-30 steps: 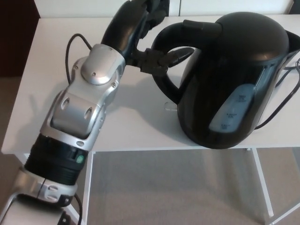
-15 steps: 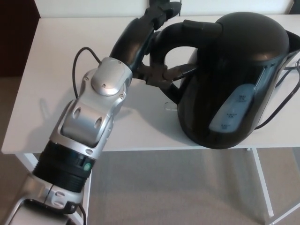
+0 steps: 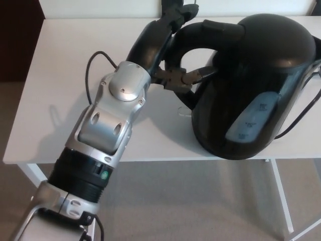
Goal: The robot walk towards a table in front and uses its left hand to pick up the pot from the base and places it on the table
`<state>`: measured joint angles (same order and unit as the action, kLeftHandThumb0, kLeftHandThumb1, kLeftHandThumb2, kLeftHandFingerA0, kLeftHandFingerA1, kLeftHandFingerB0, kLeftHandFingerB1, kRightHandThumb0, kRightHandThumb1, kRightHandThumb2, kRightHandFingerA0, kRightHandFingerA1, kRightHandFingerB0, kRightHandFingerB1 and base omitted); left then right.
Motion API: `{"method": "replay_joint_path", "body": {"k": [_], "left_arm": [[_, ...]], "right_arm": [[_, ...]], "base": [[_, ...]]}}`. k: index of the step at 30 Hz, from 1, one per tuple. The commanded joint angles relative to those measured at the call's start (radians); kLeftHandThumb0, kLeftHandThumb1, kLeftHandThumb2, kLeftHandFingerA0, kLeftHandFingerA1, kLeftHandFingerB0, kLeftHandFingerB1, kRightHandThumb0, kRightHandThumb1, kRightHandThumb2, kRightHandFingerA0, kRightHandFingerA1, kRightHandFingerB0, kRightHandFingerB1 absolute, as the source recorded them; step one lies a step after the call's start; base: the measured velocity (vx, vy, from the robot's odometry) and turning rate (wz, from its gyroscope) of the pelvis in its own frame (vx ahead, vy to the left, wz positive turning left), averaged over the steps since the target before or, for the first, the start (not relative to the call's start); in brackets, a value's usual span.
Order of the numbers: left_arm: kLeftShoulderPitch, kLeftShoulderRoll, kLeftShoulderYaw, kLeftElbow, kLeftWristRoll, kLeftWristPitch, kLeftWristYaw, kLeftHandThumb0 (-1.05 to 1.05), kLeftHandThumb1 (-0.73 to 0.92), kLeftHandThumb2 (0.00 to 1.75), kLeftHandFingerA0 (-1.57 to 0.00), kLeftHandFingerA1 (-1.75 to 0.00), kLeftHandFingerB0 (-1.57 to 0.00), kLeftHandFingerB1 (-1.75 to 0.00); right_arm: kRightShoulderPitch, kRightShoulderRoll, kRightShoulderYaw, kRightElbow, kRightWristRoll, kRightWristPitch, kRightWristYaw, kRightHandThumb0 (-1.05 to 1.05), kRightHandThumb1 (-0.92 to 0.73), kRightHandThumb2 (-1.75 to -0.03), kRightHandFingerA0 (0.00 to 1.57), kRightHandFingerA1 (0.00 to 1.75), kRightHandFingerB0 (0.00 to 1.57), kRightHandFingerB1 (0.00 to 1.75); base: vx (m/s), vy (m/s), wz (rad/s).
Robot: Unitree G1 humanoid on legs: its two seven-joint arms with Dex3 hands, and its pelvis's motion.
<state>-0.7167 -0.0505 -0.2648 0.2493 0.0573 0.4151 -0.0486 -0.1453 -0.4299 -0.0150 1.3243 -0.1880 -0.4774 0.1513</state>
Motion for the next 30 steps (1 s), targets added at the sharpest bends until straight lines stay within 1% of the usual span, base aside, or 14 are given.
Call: {"method": "replay_joint_path", "body": {"k": [1, 4, 5, 6, 7, 8, 9, 11, 16, 17, 21, 26, 29, 30], "left_arm": [[0.003, -0.036, -0.001, 0.045, 0.016, -0.033, 0.005, -0.41, 0.55, 0.57, -0.78, -0.46, -0.2, -0.29], [0.0, -0.059, 0.014, 0.061, 0.011, -0.018, 0.015, -0.39, 0.59, 0.58, -0.84, -0.46, -0.22, -0.29], [0.002, -0.064, 0.009, 0.08, 0.024, -0.041, 0.026, -0.31, 0.77, 0.65, -1.09, -0.58, -0.35, -0.33], [-0.001, -0.066, 0.005, 0.096, 0.036, -0.054, 0.033, -0.26, 0.84, 0.67, -1.24, -0.77, -0.47, -0.36], [-0.007, -0.066, 0.003, 0.108, 0.043, -0.058, 0.035, -0.26, 0.84, 0.67, -1.24, -0.77, -0.47, -0.36], [-0.002, -0.074, 0.008, 0.12, 0.046, -0.079, 0.053, -0.22, 0.86, 0.65, -1.26, -1.09, -0.67, -0.42], [0.0, -0.08, 0.013, 0.127, 0.046, -0.086, 0.064, -0.2, 0.85, 0.65, -1.22, -1.23, -0.77, -0.45], [0.003, -0.087, 0.014, 0.138, 0.055, -0.104, 0.083, -0.2, 0.83, 0.65, -1.18, -1.33, -0.81, -0.48], [0.005, -0.099, 0.017, 0.159, 0.068, -0.135, 0.097, -0.19, 0.8, 0.65, -1.08, -1.31, -0.93, -0.65], [0.005, -0.099, 0.017, 0.167, 0.071, -0.146, 0.098, -0.17, 0.78, 0.71, -1.1, -1.23, -0.89, -0.83], [0.01, -0.104, 0.015, 0.172, 0.071, -0.156, 0.094, -0.18, 0.78, 0.73, -1.16, -1.22, -0.88, -0.97], [0.04, -0.147, 0.063, 0.135, 0.004, -0.14, 0.083, -0.19, 0.79, 0.68, -1.09, -1.32, -0.84, -0.96], [0.056, -0.173, 0.106, 0.114, -0.037, -0.133, 0.064, -0.19, 0.79, 0.67, -1.05, -1.31, -0.83, -0.92], [0.057, -0.206, 0.172, 0.095, -0.11, -0.105, 0.051, -0.18, 0.77, 0.68, -1.05, -1.23, -0.84, -0.93]], "right_arm": [[0.006, -0.008, -0.007, -0.002, 0.005, -0.014, 0.004, -0.3, 0.14, -0.68, 0.98, 0.88, 0.87, 0.82], [0.004, -0.011, -0.005, -0.004, 0.002, -0.014, 0.004, -0.3, 0.14, -0.68, 0.98, 0.88, 0.87, 0.82], [0.009, -0.011, -0.005, -0.004, 0.002, -0.02, 0.003, -0.3, 0.14, -0.68, 0.98, 0.88, 0.86, 0.82], [0.009, -0.012, -0.005, -0.004, 0.001, -0.022, 0.002, -0.31, 0.14, -0.68, 0.99, 0.88, 0.87, 0.82], [0.008, -0.013, -0.005, -0.004, 0.001, -0.021, 0.001, -0.31, 0.14, -0.68, 0.99, 0.88, 0.87, 0.82], [0.008, -0.014, -0.007, -0.004, 0.003, -0.022, 0.006, -0.31, 0.13, -0.68, 0.99, 0.88, 0.86, 0.82], [0.008, -0.014, -0.008, -0.004, 0.005, -0.022, 0.009, -0.31, 0.13, -0.68, 0.98, 0.88, 0.87, 0.81], [0.007, -0.013, -0.01, -0.003, 0.007, -0.02, 0.011, -0.31, 0.13, -0.68, 0.99, 0.88, 0.87, 0.82], [0.009, -0.015, -0.012, -0.003, 0.004, -0.031, 0.009, -0.31, 0.12, -0.69, 0.99, 0.88, 0.89, 0.82], [0.01, -0.016, -0.005, -0.003, -0.005, -0.034, -0.003, -0.32, 0.11, -0.7, 0.99, 0.88, 0.9, 0.83], [0.014, -0.015, -0.005, -0.003, -0.002, -0.035, 0.001, -0.32, 0.11, -0.7, 0.99, 0.88, 0.91, 0.83], [0.018, -0.019, 0.002, -0.003, -0.009, -0.037, 0.002, -0.32, 0.11, -0.7, 0.98, 0.87, 0.91, 0.83], [0.02, -0.018, 0.003, -0.003, -0.007, -0.037, 0.004, -0.32, 0.1, -0.7, 0.98, 0.87, 0.91, 0.83], [0.018, -0.016, 0.004, -0.004, -0.007, -0.038, 0.001, -0.32, 0.1, -0.7, 0.98, 0.87, 0.91, 0.83]], "base": [[0.0, 0.0, 0.0], [0.0, 0.0, 0.0], [0.0, 0.0, 0.0], [0.0, 0.0, 0.0], [0.0, 0.0, 0.0], [0.0, 0.0, 0.0], [0.0, 0.0, 0.0], [0.0, 0.0, 0.0], [0.0, 0.0, 0.0], [0.0, 0.0, 0.0], [0.0, 0.0, 0.0], [0.0, 0.0, 0.0], [0.0, 0.0, 0.0], [0.0, 0.0, 0.0]]}}
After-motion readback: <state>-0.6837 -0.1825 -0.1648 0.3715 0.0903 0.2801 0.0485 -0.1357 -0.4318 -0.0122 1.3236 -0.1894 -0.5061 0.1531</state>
